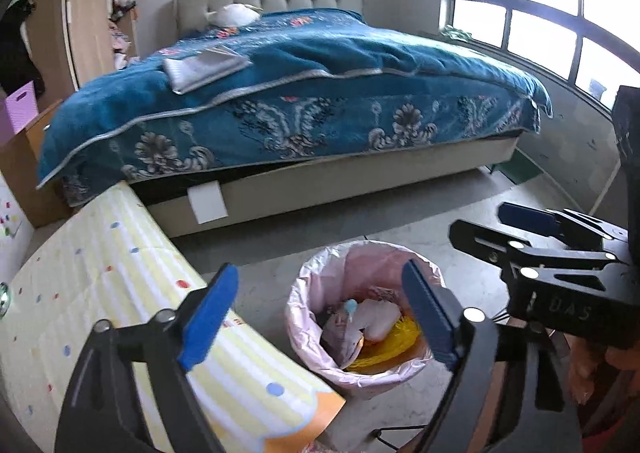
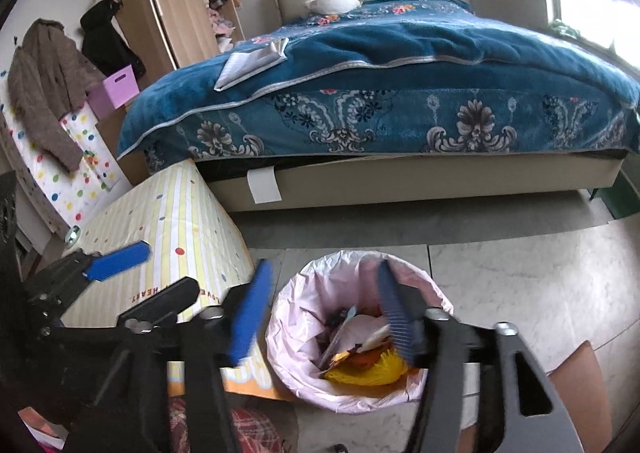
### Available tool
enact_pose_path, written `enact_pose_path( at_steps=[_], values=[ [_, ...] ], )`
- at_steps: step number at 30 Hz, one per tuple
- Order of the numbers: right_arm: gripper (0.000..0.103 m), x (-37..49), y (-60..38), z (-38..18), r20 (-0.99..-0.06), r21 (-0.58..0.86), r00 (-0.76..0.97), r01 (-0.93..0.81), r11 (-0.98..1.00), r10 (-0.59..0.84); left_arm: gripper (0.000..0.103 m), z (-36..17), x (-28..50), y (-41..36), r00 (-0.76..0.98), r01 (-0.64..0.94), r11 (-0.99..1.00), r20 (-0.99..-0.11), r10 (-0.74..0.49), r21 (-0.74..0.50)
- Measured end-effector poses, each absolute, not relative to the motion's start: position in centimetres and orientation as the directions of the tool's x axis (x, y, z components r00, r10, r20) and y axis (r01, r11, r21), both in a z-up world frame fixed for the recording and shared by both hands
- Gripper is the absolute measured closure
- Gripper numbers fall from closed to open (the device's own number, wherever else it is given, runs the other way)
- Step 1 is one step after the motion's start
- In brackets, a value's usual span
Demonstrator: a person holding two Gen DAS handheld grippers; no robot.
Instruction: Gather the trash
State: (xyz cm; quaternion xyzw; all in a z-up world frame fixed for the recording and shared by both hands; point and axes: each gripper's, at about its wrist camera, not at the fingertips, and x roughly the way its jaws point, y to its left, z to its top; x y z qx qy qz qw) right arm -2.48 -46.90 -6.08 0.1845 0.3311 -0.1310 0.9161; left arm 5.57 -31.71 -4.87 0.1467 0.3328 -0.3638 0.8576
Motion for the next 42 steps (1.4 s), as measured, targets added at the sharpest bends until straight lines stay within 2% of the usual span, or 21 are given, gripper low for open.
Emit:
enact_pose_path(
  at_steps=[1,3,9,15,28,36,42],
  values=[
    [0.031,-2.9,-46.7,-5.8,-0.651,0.255,0.749,0.371,0.893,-0.125,0.013,-4.6,5.4,-31.3,0.521,0.716,0.698,-0.673,-0.525,0.01],
    [0.018,-3.9,-46.1,-5.1,-0.642,0.246,0.752,0.386,0.889,-0.149,0.008,-3.9,5.1,-30.3,0.543,0.702,0.712,-0.662,-0.517,0.019],
    [0.013,-4.9,-43.8,-3.4,-0.633,0.17,0.738,0.429,0.887,-0.235,0.007,-2.1,3.8,-25.8,0.616,0.644,0.763,-0.633,-0.469,0.061],
    [0.012,-6.3,-41.6,-1.1,-0.604,0.143,0.753,0.424,0.894,-0.261,0.007,-1.1,3.3,-18.1,0.709,0.506,0.857,-0.614,-0.347,0.099],
    [0.009,-4.5,-33.9,1.7,-0.577,0.143,0.814,0.177,0.974,-0.063,0.007,-0.8,2.1,-0.1,0.762,0.074,0.991,-0.648,0.018,0.114],
    [0.008,-3.7,-25.6,3.6,-0.56,0.103,0.826,-0.005,0.995,0.062,0.007,0.4,-1.0,5.4,0.73,-0.049,0.991,-0.672,0.122,0.127],
    [0.007,-3.4,-21.3,4.6,-0.568,0.053,0.816,-0.097,0.994,0.109,0.007,1.0,-2.9,7.2,0.727,-0.081,0.99,-0.673,0.139,0.116]
  ],
)
